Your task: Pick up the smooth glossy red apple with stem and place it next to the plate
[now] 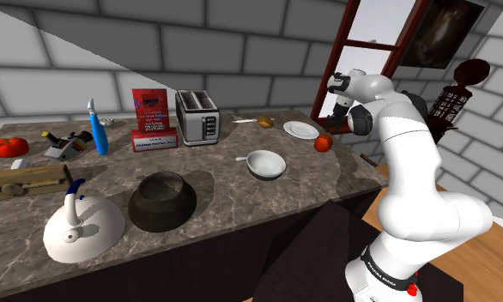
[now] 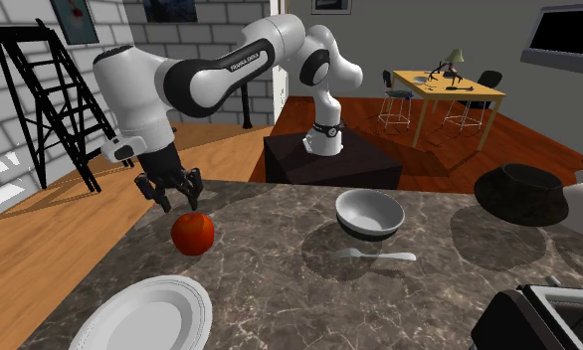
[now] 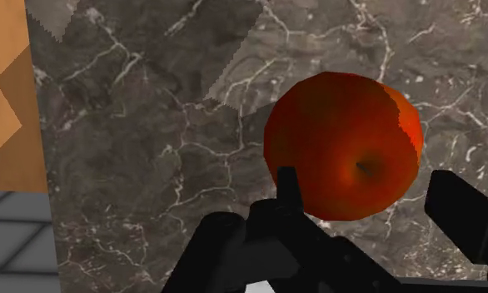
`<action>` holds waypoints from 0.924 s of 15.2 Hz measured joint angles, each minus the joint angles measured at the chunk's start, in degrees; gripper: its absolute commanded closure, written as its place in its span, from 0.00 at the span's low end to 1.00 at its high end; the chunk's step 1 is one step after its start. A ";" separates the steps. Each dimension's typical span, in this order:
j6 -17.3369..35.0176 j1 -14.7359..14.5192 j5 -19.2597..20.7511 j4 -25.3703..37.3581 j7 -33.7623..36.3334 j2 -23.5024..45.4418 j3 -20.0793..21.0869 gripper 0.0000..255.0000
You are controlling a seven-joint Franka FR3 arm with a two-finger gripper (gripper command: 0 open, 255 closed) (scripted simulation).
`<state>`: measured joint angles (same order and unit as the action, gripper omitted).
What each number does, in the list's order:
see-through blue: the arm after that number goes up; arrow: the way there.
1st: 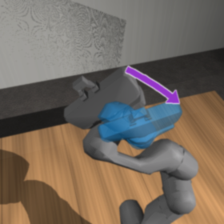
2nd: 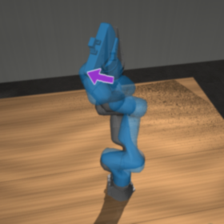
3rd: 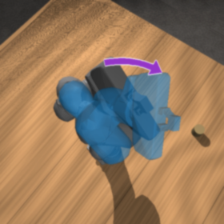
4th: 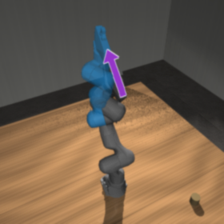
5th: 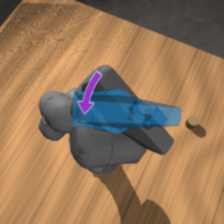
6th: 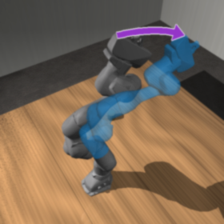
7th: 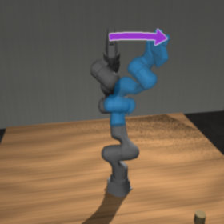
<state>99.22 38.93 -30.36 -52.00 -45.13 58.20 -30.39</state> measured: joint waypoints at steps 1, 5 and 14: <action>0.00 0.00 0.00 0.00 0.00 0.00 0.00 0.00; -0.96 0.37 0.09 1.21 0.25 0.11 0.00 0.00; -7.78 3.05 0.52 9.81 1.91 0.92 0.17 0.00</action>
<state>91.44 41.99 -29.84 -42.19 -43.22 59.12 -30.22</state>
